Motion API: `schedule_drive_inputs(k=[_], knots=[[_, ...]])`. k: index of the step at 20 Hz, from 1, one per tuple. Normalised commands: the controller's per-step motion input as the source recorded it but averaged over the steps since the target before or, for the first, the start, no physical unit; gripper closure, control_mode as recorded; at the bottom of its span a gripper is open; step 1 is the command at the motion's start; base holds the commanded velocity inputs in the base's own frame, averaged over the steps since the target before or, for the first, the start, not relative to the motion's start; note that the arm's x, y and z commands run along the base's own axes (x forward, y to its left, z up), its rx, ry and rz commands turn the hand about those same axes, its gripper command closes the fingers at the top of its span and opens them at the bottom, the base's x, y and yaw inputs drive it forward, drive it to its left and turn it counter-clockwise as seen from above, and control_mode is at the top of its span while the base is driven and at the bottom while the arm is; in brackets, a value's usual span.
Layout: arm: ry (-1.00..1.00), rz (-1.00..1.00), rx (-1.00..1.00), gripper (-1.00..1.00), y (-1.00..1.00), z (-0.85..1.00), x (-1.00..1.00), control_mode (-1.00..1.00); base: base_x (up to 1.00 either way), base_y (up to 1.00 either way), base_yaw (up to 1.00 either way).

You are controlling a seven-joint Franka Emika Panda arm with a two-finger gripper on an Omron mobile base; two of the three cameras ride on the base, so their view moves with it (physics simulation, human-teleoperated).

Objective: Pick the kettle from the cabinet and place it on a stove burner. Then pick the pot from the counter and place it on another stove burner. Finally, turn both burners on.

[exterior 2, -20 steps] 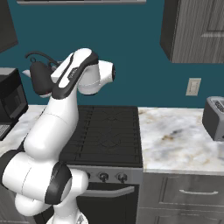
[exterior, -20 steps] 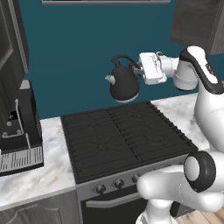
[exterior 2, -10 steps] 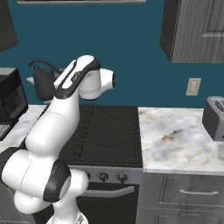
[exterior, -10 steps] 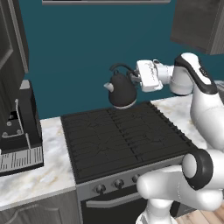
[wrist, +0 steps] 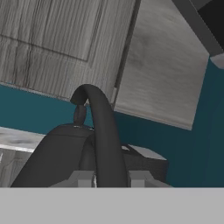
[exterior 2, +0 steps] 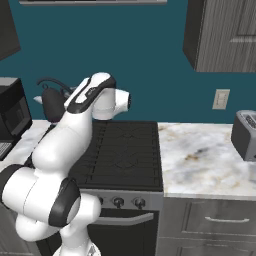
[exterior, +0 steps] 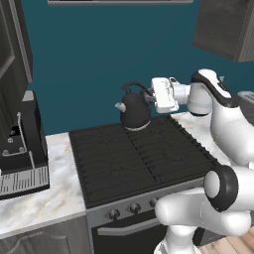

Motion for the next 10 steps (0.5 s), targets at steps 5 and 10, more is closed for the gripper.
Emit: schedule_drive_inputs(k=[5,10], knots=[[0.00,0.00,0.04,1.00,0.11,-0.27,0.21,-1.00,0.00,0.00,0.00],[0.00,0.00,0.04,1.00,0.11,-0.29,0.21,-1.00,0.00,0.00,0.00]])
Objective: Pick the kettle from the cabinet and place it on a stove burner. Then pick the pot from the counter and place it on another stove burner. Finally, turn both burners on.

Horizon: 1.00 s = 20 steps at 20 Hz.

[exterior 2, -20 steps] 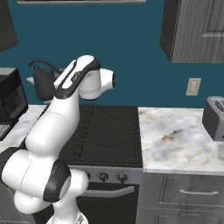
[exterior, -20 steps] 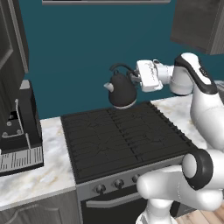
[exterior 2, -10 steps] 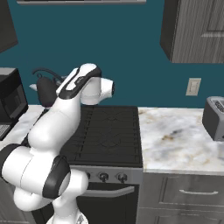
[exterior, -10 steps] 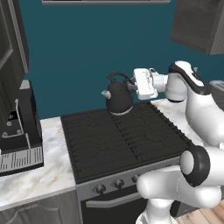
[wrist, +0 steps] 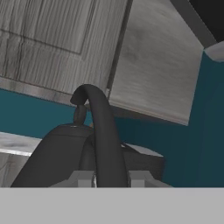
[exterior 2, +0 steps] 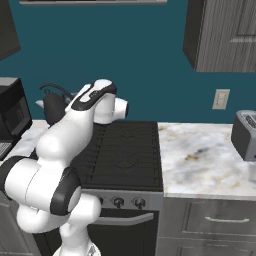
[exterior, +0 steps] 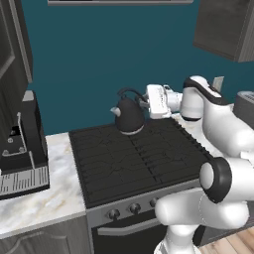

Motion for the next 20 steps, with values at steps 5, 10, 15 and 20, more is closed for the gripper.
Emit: schedule_drive_inputs(k=[5,10,15,20], knots=[[0.00,0.00,0.04,1.00,0.08,-0.24,0.19,-1.00,0.00,0.00,0.00],[-0.02,0.00,0.04,1.00,0.08,-0.22,0.19,-1.00,0.00,0.00,0.00],[-0.05,0.00,0.05,1.00,0.06,-0.23,0.17,-1.00,0.00,0.00,0.00],[-0.07,0.00,0.03,1.00,0.05,-0.25,0.10,-1.00,0.00,0.00,0.00]])
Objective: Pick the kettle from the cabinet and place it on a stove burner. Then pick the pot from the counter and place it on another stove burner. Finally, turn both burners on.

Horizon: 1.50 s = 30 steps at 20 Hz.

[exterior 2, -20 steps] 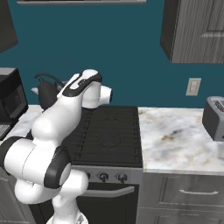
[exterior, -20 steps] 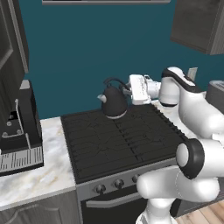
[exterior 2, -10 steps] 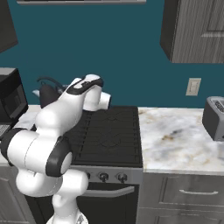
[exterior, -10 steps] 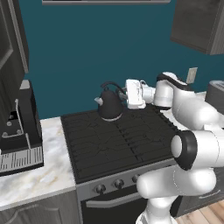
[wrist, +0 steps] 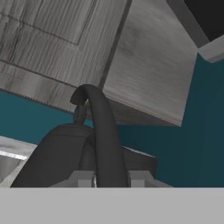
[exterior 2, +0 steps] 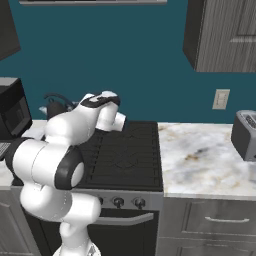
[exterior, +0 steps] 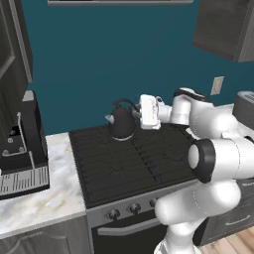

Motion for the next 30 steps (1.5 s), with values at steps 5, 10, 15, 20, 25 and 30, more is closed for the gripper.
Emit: schedule_drive_inputs(k=[5,10,15,20,25,30], knots=[[-0.11,0.00,0.01,1.00,0.03,-0.16,0.06,-1.00,0.00,0.00,0.00],[-0.12,-0.01,0.01,1.00,0.03,-0.11,0.12,-1.00,0.00,0.00,0.00],[-0.09,-0.02,0.01,1.00,0.10,-0.11,0.16,-1.00,0.00,0.00,0.00],[-0.02,-0.02,0.02,1.00,0.15,-0.11,0.20,-1.00,0.00,0.00,0.00],[0.05,-0.01,0.01,1.00,0.10,-0.01,0.26,-1.00,0.00,0.00,0.00],[0.09,0.00,0.01,1.00,0.06,-0.10,0.28,-1.00,0.00,0.00,0.00]])
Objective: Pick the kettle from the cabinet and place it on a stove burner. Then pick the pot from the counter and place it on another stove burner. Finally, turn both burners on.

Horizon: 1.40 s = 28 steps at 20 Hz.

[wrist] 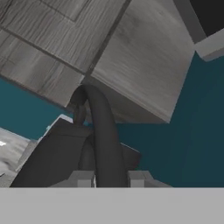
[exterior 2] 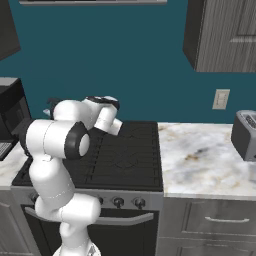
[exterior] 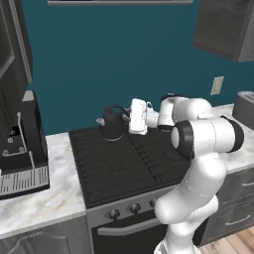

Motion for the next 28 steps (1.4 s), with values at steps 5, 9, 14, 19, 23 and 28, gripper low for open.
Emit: schedule_drive_inputs(k=[5,9,14,19,23,28], knots=[[0.08,0.00,0.00,1.00,0.06,-0.18,0.26,-1.00,0.00,0.00,0.00],[0.05,0.00,0.00,1.00,0.04,-0.20,0.27,-1.00,0.00,0.00,0.00],[0.02,0.00,0.00,1.00,0.01,-0.14,0.25,-1.00,0.00,0.00,0.00],[0.02,0.00,0.00,1.00,0.00,-0.13,0.24,-1.00,0.00,0.00,0.00],[0.01,0.00,0.00,1.00,0.00,-0.16,0.22,-1.00,0.00,0.00,0.00],[0.00,0.00,0.00,1.00,0.02,-0.17,0.21,-1.00,0.00,0.00,0.00]])
